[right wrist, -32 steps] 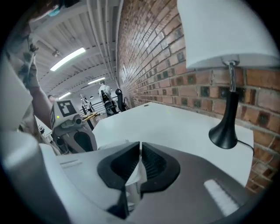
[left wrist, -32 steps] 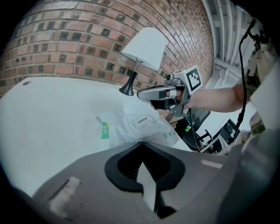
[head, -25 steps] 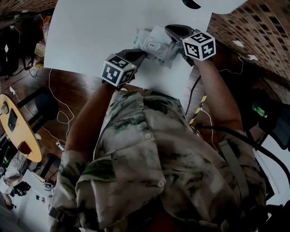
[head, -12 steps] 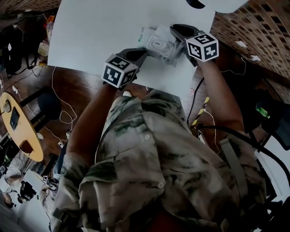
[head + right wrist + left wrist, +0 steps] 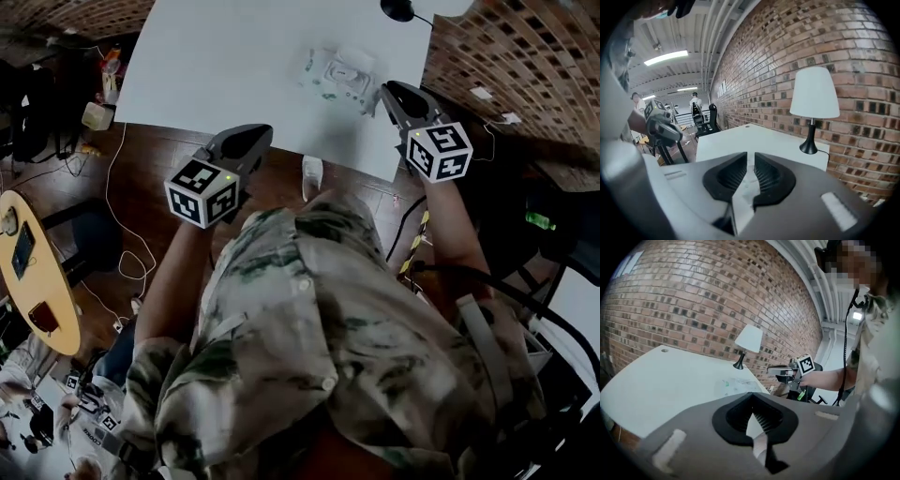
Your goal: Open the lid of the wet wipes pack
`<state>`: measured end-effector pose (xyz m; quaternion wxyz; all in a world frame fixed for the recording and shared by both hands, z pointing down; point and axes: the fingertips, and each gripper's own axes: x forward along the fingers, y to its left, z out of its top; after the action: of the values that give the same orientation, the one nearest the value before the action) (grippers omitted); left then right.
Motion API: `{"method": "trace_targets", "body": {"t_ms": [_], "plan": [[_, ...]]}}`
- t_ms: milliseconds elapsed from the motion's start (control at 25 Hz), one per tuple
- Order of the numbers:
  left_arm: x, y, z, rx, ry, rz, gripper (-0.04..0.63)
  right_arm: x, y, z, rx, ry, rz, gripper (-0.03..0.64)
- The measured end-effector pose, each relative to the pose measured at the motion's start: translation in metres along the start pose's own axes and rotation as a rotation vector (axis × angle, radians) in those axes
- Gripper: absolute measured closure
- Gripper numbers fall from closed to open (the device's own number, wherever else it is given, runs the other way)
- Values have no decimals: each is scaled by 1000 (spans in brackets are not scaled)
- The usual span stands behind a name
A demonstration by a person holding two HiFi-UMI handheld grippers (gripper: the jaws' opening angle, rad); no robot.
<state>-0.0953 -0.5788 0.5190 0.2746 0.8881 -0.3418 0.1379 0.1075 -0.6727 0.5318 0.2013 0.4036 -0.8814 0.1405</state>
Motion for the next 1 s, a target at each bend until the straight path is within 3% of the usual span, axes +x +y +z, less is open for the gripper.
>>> {"method": "trace_targets", "body": {"t_ms": [280,520,840,1000], "plan": [[-121,-47,-43,8,-62,-16,594,-91,131,-15,5,-44,-33,572],[-181,-97,-81,40,-68,-63,594,-173,228,-37,29,-67,-44,575],[-226,-158,-105,79,-104,-50,594,-252,283,-60,-13,-61,-5,578],[-235,-190,-126,95,-90,-3,594,-293,303,-74,-45,-79,43,580]]}}
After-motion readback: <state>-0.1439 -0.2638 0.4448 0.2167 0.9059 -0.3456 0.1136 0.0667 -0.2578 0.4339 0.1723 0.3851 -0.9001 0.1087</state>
